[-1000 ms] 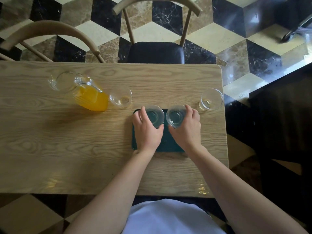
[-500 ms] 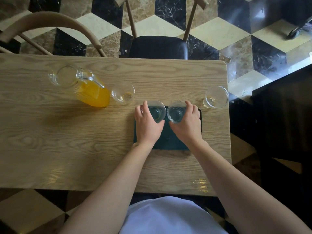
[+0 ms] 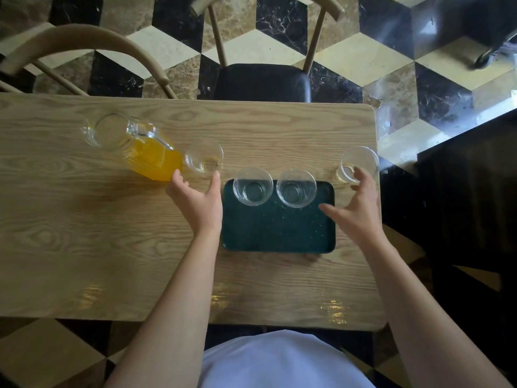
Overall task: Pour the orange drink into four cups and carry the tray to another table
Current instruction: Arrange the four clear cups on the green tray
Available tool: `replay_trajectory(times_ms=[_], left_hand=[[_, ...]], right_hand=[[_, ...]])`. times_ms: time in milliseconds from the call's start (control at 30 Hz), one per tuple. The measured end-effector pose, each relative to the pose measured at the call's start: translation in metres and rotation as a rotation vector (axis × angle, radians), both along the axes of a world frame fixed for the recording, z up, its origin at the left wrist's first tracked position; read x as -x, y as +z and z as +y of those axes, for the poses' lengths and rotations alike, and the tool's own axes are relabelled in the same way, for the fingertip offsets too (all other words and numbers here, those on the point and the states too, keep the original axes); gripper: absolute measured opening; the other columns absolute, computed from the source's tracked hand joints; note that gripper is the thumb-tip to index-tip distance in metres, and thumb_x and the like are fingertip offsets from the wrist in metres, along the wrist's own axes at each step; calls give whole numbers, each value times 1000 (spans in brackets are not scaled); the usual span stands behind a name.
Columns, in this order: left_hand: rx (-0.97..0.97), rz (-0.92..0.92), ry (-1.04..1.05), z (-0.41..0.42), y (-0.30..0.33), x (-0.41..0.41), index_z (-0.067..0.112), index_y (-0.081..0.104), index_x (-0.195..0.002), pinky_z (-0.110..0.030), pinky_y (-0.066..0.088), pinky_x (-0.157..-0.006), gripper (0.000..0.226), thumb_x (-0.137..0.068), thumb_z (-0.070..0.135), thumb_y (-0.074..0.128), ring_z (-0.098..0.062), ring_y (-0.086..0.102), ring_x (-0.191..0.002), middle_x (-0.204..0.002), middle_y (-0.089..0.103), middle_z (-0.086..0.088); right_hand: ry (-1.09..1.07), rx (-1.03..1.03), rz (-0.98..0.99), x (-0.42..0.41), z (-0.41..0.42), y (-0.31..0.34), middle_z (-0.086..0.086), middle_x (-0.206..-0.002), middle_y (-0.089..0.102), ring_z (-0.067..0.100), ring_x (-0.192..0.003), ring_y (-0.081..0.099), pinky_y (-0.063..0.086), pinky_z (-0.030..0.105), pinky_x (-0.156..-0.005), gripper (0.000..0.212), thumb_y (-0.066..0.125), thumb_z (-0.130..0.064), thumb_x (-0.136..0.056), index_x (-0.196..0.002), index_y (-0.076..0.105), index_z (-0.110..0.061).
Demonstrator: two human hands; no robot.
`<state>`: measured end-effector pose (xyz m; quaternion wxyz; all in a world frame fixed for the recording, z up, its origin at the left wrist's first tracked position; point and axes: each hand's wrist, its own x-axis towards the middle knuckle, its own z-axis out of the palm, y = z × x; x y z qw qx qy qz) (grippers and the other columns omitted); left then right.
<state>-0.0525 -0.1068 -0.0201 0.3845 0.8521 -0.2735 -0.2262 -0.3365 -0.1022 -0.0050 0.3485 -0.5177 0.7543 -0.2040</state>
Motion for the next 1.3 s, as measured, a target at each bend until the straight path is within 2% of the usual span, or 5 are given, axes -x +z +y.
replay_trajectory(times_ms=[100, 200, 400, 800, 1300], left_hand=[[1, 1, -5, -17, -9, -5, 9, 37, -146, -45, 48, -102, 92, -74, 50, 79, -26, 47, -128, -142, 41, -12], [-48, -48, -81, -35, -21, -8, 8, 36, -145, -46, 45, -106, 101, -67, 51, 83, -30, 43, -132, -143, 41, -14], [-125, -112, -169, -60, -27, -17, 12, 26, -151, -47, 42, -110, 112, -64, 49, 87, -31, 36, -141, -152, 34, -15], [-208, -172, -311, -67, -27, -28, 9, 23, -156, -42, 42, -109, 108, -72, 33, 87, -30, 33, -144, -158, 28, -14], [253, -284, -489, 14, 79, 26, -2, 34, -148, -44, 44, -108, 100, -70, 28, 88, -36, 43, -131, -142, 39, -22]], right_hand=[[-187, 78, 58, 10, -13, -3, 7, -143, 37, 25, -128, 42, 41, 49, -108, 96, 84, -35, -69, -148, 33, -14], [-281, 33, 146, 17, -34, -14, 7, -148, 34, 29, -137, 32, 32, 58, -110, 105, 85, -48, -63, -147, 32, -17], [-184, -59, 241, 24, -68, -27, 10, -154, 30, 32, -141, 29, 28, 57, -109, 117, 85, -52, -63, -153, 20, -16], [-130, -9, 235, 26, -68, -31, 8, -150, 34, 28, -139, 33, 34, 53, -110, 100, 75, -48, -72, -153, 24, -18], [-8, 317, 60, -18, -4, 67, 1, -144, 34, 22, -134, 41, 38, 49, -111, 91, 77, -42, -75, -148, 27, -23]])
